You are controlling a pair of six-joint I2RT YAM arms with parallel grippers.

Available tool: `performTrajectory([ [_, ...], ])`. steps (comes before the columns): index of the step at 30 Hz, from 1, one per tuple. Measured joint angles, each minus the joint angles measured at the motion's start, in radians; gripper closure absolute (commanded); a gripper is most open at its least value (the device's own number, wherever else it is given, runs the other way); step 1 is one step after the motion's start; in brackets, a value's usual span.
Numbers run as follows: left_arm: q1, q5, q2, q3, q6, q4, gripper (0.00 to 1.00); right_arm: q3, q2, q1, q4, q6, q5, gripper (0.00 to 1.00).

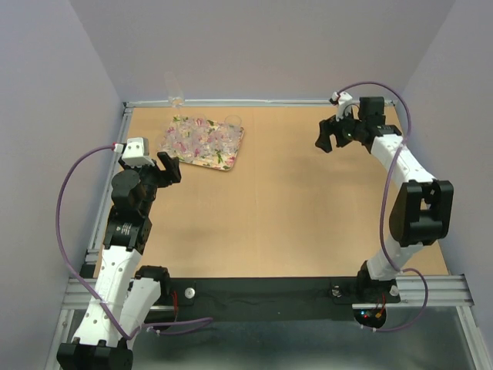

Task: Place the glasses into the tray
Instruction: Grab a glass with a robot arm

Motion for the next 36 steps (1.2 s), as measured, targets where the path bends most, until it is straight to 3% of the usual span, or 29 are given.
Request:
performTrajectory([
  [7, 0.0, 0.0, 0.001, 0.0, 0.0, 0.0, 0.17, 0.172, 0.156, 0.034, -0.09, -0.064, 0.139, 0.22],
  [14, 0.0, 0.0, 0.004, 0.0, 0.001, 0.0, 0.17, 0.241, 0.251, 0.091, -0.138, -0.117, 0.249, 0.37],
  [29, 0.0, 0.0, 0.016, 0.0, 0.004, 0.0, 0.16, 0.341, 0.379, 0.124, -0.172, -0.198, 0.385, 0.47],
  [36, 0.0, 0.0, 0.016, 0.0, 0.004, 0.0, 0.17, 0.363, 0.409, 0.124, -0.173, -0.234, 0.407, 0.56],
])
